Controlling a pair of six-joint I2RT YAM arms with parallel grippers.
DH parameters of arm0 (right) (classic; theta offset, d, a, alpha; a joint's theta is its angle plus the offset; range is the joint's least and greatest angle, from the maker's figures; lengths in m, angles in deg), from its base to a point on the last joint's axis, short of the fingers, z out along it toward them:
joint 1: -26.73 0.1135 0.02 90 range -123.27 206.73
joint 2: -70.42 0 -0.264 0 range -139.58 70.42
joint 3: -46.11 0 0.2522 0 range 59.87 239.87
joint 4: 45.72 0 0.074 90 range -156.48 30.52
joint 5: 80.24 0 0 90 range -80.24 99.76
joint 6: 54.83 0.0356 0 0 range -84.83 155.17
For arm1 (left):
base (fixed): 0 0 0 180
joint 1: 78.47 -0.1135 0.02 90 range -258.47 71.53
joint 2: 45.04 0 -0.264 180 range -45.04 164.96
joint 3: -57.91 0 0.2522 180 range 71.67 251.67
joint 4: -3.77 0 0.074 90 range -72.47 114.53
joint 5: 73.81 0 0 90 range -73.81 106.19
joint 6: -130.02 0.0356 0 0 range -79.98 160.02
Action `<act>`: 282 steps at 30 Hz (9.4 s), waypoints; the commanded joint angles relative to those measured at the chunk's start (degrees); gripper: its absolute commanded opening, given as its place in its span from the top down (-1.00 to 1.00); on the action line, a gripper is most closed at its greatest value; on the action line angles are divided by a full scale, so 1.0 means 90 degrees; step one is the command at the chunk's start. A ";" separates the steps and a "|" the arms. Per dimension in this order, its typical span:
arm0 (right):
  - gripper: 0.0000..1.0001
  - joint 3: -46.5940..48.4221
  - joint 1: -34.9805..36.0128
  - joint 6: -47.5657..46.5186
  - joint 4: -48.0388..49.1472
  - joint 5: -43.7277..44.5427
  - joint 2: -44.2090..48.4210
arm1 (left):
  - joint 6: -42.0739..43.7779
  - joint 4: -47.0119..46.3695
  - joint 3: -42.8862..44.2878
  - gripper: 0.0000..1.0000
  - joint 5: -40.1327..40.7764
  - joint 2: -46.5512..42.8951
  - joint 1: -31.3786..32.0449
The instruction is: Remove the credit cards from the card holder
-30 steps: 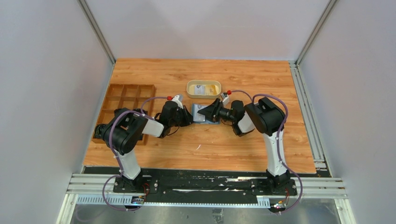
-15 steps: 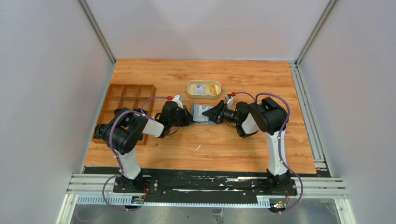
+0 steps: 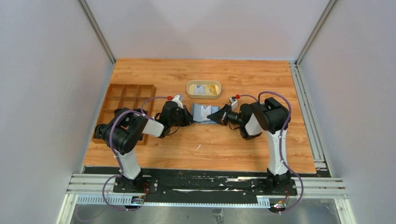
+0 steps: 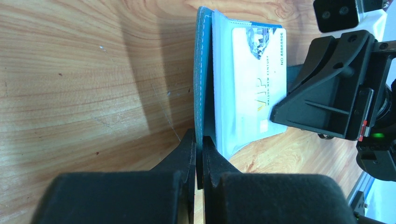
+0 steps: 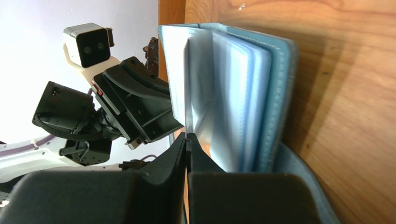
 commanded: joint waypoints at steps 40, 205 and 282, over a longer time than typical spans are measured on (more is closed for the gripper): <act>1.00 0.5870 -0.0406 -0.5339 -1.1849 0.2691 0.2294 | 0.0687 0.3442 -0.0237 1.00 0.1098 -0.1292 -0.0003; -0.88 0.5437 0.3263 -0.5983 -1.2006 0.7084 0.1301 | 0.1271 0.3764 -0.0507 1.00 0.1412 -0.1756 -0.0150; -0.54 0.1464 0.2133 0.1204 0.0513 0.0217 -0.0451 | 0.1347 0.3837 -0.0391 1.00 0.1333 -0.1545 -0.0197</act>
